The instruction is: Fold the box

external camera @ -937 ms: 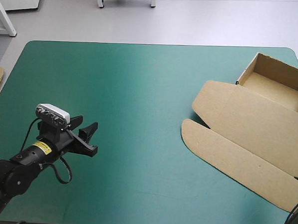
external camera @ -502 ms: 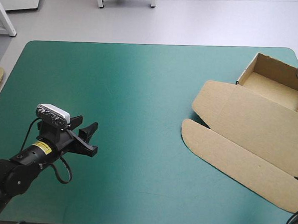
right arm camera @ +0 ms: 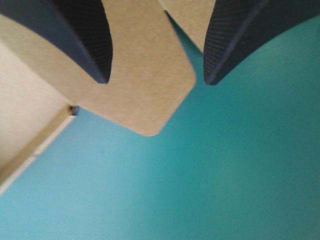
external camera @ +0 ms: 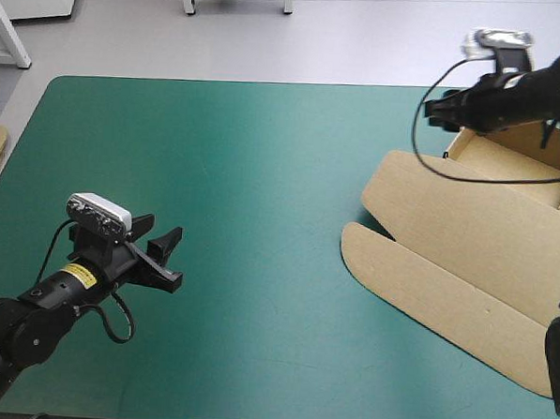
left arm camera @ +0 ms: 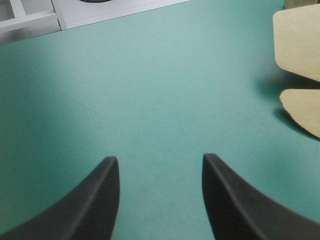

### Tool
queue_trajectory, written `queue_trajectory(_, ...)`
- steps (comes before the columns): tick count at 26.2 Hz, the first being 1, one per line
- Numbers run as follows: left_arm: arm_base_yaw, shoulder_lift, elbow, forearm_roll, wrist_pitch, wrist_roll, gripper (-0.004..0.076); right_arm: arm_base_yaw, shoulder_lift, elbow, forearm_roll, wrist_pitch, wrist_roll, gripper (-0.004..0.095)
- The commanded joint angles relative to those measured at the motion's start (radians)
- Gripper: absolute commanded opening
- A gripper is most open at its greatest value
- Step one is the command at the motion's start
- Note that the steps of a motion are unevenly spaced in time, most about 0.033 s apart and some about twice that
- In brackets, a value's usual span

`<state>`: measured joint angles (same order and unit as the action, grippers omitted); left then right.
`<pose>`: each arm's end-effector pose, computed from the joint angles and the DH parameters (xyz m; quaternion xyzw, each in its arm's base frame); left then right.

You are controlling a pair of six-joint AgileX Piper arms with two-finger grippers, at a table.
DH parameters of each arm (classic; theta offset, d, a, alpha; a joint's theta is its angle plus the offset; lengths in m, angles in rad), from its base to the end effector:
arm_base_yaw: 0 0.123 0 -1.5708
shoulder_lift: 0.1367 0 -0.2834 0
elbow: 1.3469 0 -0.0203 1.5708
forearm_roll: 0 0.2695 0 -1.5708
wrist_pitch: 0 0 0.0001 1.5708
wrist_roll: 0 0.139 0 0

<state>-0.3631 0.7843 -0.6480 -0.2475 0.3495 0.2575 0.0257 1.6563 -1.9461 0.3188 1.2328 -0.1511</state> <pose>0.2079 -0.0915 0.3031 0.1827 0.8096 -0.1282 0.5429 0.3930 0.0512 0.4186 -0.0847 0.9210 0.1367 0.3548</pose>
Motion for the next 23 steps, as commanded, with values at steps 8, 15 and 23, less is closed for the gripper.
queue_trajectory(8,-0.002,-0.007,-0.026,-0.001,-0.097,-0.002,0.0368,0.464,-0.372,0.625,-0.132,-0.538,0.041,0.0487)
queue_trajectory(15,-0.002,-0.007,-0.016,-0.001,-0.097,-0.002,0.0367,0.502,-0.568,1.127,-0.116,-0.883,0.083,0.0486)
queue_trajectory(23,-0.002,-0.007,0.082,-0.054,-0.136,-0.002,0.0367,0.502,-0.595,1.239,-0.120,-1.034,0.080,0.0443)
